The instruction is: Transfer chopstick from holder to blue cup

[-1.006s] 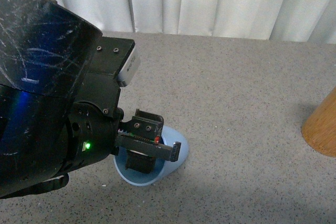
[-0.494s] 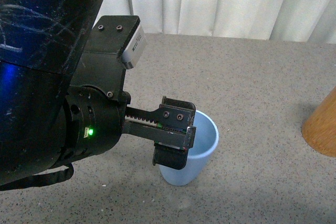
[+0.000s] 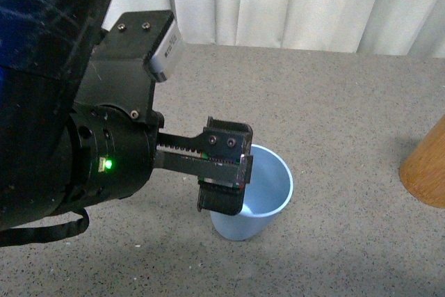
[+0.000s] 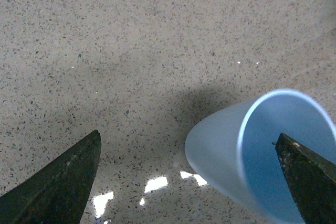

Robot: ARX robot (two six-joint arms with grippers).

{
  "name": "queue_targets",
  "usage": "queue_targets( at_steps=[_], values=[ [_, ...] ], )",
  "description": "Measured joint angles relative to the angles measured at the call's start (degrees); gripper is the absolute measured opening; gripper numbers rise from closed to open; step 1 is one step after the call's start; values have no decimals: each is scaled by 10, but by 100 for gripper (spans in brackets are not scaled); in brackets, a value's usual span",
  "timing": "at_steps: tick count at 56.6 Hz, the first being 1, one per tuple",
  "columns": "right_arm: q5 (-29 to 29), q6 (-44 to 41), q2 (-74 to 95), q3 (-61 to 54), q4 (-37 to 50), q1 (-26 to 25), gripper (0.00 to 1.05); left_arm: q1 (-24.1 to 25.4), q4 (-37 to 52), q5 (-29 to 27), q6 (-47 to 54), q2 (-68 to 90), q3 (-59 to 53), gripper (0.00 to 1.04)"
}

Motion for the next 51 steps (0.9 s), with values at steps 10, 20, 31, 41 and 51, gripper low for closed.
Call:
queue_targets(
  at_steps=[10,20,31,41,51],
  values=[
    [-1,0,0,0,0,0,95,19,302,-176,77,27,-87,81],
    [0,0,0,0,0,0,95,202,514,-60,138,-126,-244,38],
    [0,0,0,0,0,0,95,317,339,30,144,-336,-303,4],
    [0,0,0,0,0,0,95,318,121,35,148,-578,-330,4],
    [0,0,0,0,0,0,95,319,-184,36,149,-906,-330,4]
  ],
)
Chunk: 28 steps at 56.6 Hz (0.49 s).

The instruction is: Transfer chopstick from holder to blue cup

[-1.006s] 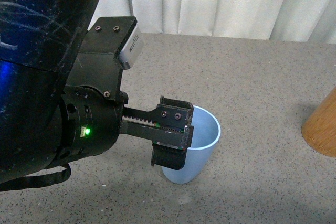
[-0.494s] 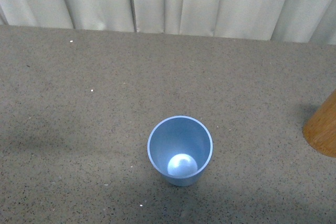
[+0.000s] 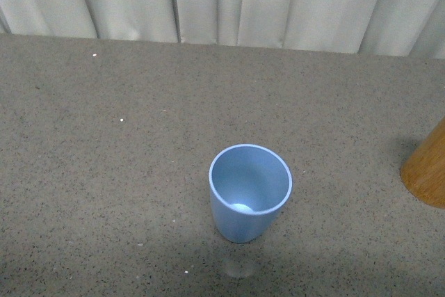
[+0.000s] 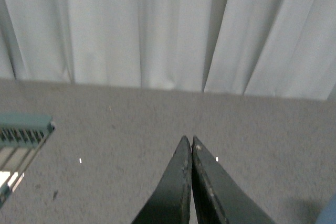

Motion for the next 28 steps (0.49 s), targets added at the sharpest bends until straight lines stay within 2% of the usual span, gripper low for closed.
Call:
queue_targets(
  at_steps=[4,28],
  values=[
    [0,0,0,0,0,0,95,0,-21,0,0,-35,0,4],
    [0,0,0,0,0,0,95,0,-25,0,0,-43,0,4]
  ],
)
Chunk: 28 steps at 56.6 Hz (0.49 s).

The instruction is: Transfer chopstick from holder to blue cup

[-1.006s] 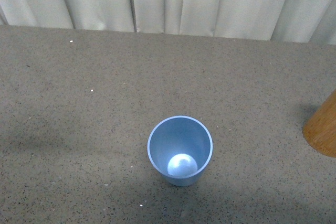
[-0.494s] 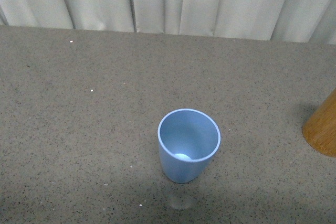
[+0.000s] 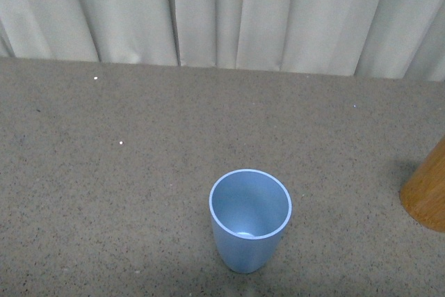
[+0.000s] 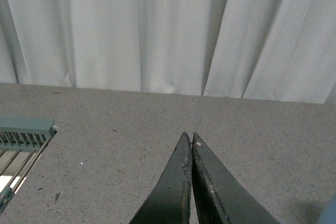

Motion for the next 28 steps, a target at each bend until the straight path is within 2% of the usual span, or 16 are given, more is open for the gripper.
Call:
queue_targets(
  at_steps=[6,9,11,12,14,16,17,22,25,28],
  values=[
    [0,0,0,0,0,0,95,0,0,0,0,0,0,5],
    [21,7,5,1,-5,5,95,0,0,0,0,0,0,13],
    [127,35,36,19,-39,37,95,0,0,0,0,0,0,21],
    [160,49,50,24,-45,46,95,0,0,1,0,0,0,22],
    [289,91,119,41,-36,68,95,0,0,-2,0,0,0,31],
    [350,103,172,49,-10,57,95,0,0,-1,0,-1,0,39],
    [362,109,197,54,5,45,95,0,0,0,0,0,0,42],
    [325,128,290,78,56,-24,95,0,0,0,0,0,0,56],
    [270,130,367,107,95,-81,95,0,0,0,0,-1,0,69],
    [241,130,416,132,109,-106,95,0,0,0,0,-1,0,78]
  ],
)
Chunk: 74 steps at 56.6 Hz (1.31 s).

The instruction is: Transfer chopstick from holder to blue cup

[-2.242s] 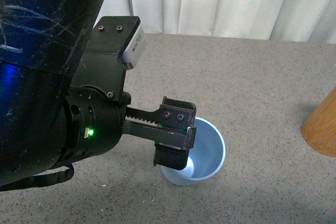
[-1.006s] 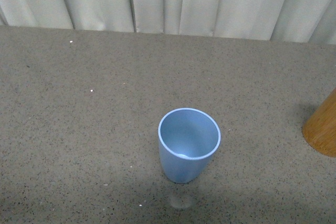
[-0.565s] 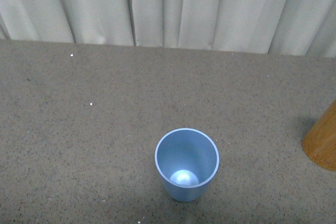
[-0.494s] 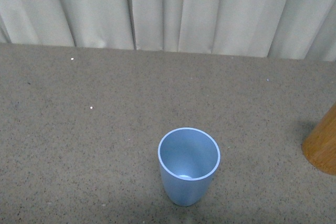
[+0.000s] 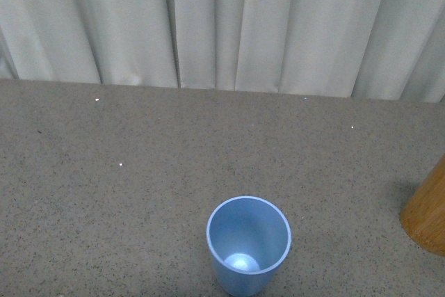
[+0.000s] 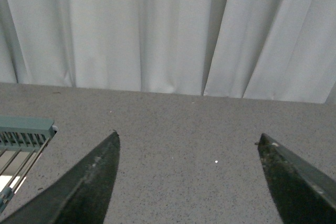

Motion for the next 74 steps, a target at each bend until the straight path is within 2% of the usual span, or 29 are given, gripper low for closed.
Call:
queue_targets(
  at_steps=[7,20,25,33,59,74],
  values=[
    [-51,17,102,56,-1,-10,95,0,0,0,0,0,0,100],
    [-62,55,208,112,-8,35,95,0,0,0,1,0,0,98],
    [-52,75,244,123,-7,67,95,0,0,0,1,0,0,98],
    [-41,95,283,123,3,90,95,0,0,0,1,0,0,98],
    [-56,121,384,125,74,86,95,0,0,0,1,0,0,98],
    [-73,121,458,173,109,72,95,0,0,0,1,0,0,98]
  ],
)
